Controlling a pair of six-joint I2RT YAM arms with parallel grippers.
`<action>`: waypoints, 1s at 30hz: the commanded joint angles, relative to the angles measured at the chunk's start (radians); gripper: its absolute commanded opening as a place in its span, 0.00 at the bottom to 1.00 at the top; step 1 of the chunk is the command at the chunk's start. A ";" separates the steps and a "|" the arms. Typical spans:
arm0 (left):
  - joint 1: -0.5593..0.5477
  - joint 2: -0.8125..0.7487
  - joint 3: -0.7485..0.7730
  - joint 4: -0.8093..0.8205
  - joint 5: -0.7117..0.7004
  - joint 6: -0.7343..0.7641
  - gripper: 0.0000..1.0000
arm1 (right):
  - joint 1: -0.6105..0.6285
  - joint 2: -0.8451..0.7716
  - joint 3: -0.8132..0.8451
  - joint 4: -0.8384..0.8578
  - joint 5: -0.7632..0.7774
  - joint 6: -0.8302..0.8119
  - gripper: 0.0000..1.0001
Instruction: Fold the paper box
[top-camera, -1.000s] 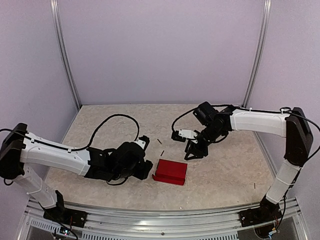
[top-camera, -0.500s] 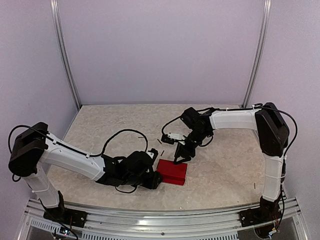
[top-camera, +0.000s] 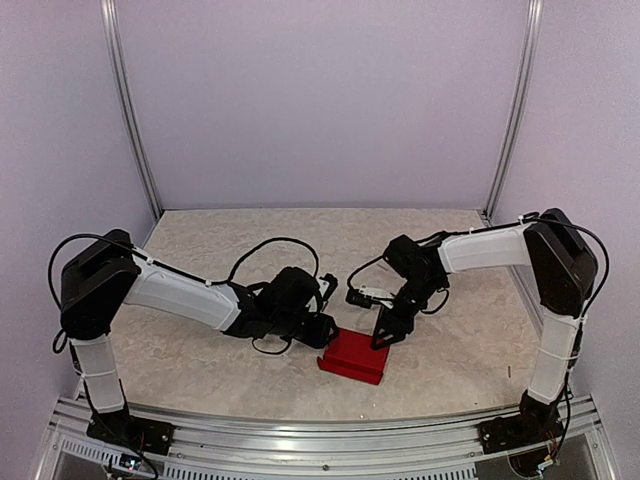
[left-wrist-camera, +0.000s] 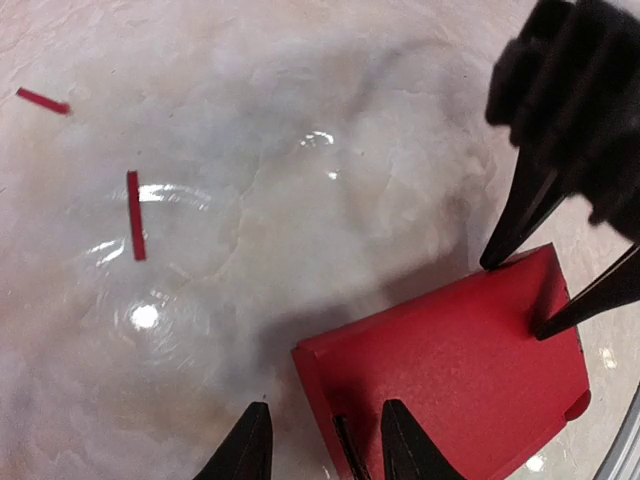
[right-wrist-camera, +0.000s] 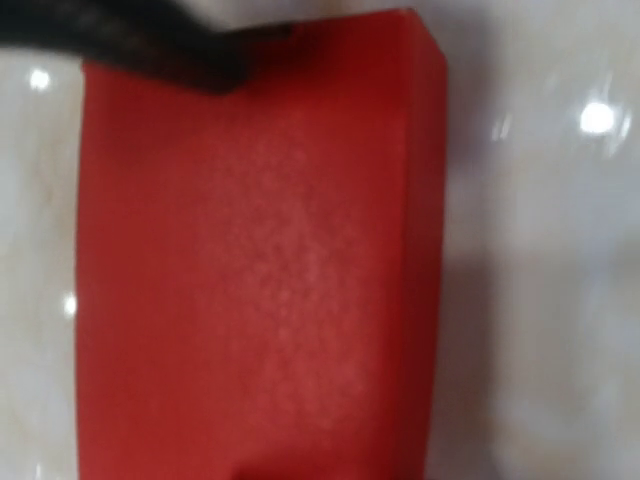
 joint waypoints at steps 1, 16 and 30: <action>0.021 0.084 0.135 -0.038 0.148 0.142 0.34 | -0.026 -0.084 -0.070 -0.060 0.048 0.001 0.38; 0.051 0.126 0.273 -0.077 0.081 0.226 0.47 | -0.067 -0.314 -0.180 -0.027 0.097 -0.129 0.43; -0.078 -0.237 -0.203 -0.074 0.034 -0.131 0.52 | 0.133 -0.144 -0.054 0.154 0.258 -0.190 0.53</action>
